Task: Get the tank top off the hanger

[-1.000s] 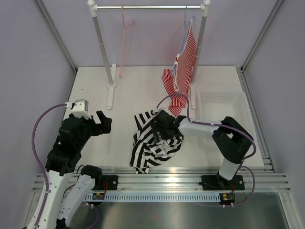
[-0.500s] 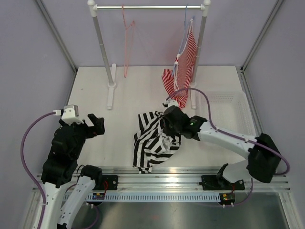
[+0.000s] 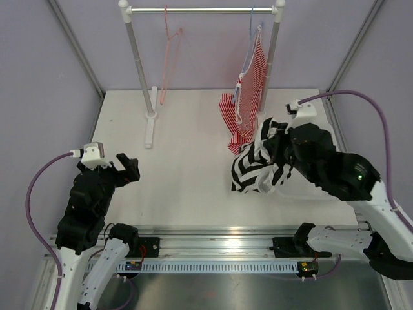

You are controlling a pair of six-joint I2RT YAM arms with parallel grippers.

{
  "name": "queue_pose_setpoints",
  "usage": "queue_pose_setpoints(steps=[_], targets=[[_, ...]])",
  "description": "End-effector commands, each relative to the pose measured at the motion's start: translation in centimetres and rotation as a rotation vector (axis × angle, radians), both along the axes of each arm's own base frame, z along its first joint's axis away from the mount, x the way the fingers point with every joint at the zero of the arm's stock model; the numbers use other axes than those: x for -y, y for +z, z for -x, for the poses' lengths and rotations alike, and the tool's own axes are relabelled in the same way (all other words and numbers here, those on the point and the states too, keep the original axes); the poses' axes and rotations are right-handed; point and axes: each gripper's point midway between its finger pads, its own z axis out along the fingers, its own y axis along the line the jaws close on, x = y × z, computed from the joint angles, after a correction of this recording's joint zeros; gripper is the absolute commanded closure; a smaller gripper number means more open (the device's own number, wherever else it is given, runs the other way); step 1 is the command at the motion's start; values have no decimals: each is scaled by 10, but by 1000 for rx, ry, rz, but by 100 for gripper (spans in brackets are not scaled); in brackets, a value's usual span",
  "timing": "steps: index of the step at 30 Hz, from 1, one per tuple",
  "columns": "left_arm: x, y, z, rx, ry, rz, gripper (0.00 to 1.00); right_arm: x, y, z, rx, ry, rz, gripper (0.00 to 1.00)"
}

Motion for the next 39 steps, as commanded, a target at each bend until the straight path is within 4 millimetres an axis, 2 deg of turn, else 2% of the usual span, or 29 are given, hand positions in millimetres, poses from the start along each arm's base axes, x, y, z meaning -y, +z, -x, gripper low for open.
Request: queue_pose_setpoints(steps=[1, 5, 6, 7, 9, 12, 13, 15, 16, 17, 18, 19, 20, 21, 22, 23, 24, 29, 30, 33, 34, 35, 36, 38, 39], targets=[[-5, 10, -5, 42, 35, 7, 1, 51, 54, 6, 102, -128, 50, 100], [-4, 8, -4, 34, 30, 8, 1, 100, 83, 5, 175, -323, 122, 100], [-5, 9, -4, 37, 35, 8, 1, 122, 85, 5, 190, -429, 189, 100], [-5, 9, -4, 40, 35, 7, 1, 132, 92, 6, 206, -485, 180, 100], [-3, 8, -5, 34, 21, 8, 1, 149, 94, 9, 227, -565, 214, 100], [-4, 9, -3, 38, 30, 12, 1, 146, 77, 9, 208, -565, 190, 100], [-5, 8, -3, 37, 36, 11, 1, 144, 62, 6, 189, -572, 222, 100], [-5, 9, -4, 42, 35, 9, 1, 143, 51, 1, 184, -592, 214, 100], [-4, 8, -5, 37, 31, 9, 1, 152, 31, -7, 140, -620, 291, 100], [-2, 8, -5, 34, 20, 11, 1, 147, 29, -20, 137, -618, 247, 100], [-1, 6, -6, 24, 14, 8, 1, 143, 17, -29, 92, -578, 224, 100], [0, 6, -7, 21, 9, 8, 1, 166, 3, -37, 52, -652, 262, 100], [0, 5, -7, 20, 11, 8, 1, 172, 5, -48, 64, -676, 231, 100], [0, 5, -7, 18, 13, 8, 1, 165, -5, -59, 24, -620, 200, 100], [0, 5, -8, 15, 12, 6, 1, 170, -8, -67, 9, -613, 204, 100], [0, 5, -8, 15, 11, 6, 1, 186, -10, -77, -4, -658, 196, 100], [1, 5, -8, 16, 5, 8, 1, 182, -26, -93, -64, -625, 204, 100], [-1, 7, -6, 29, 12, 10, 1, 198, -30, -121, -79, -671, 205, 100], [-1, 8, -6, 33, 12, 11, 1, 197, -40, -125, -106, -649, 203, 100], [1, 9, -5, 38, 3, 13, 1, 204, -80, -133, -214, -664, 224, 100], [1, 9, -5, 38, 3, 13, 1, 200, -103, -130, -263, -661, 213, 100], [1, 9, -5, 38, 3, 13, 1, 196, -112, -133, -267, -659, 188, 100], [1, 9, -5, 38, 3, 13, 1, 190, -136, -127, -312, -640, 168, 100], [0, 9, -5, 39, 4, 13, 1, 182, -155, -129, -333, -632, 114, 100], [0, 9, -5, 37, 6, 12, 1, 181, -175, -125, -377, -630, 121, 100]])
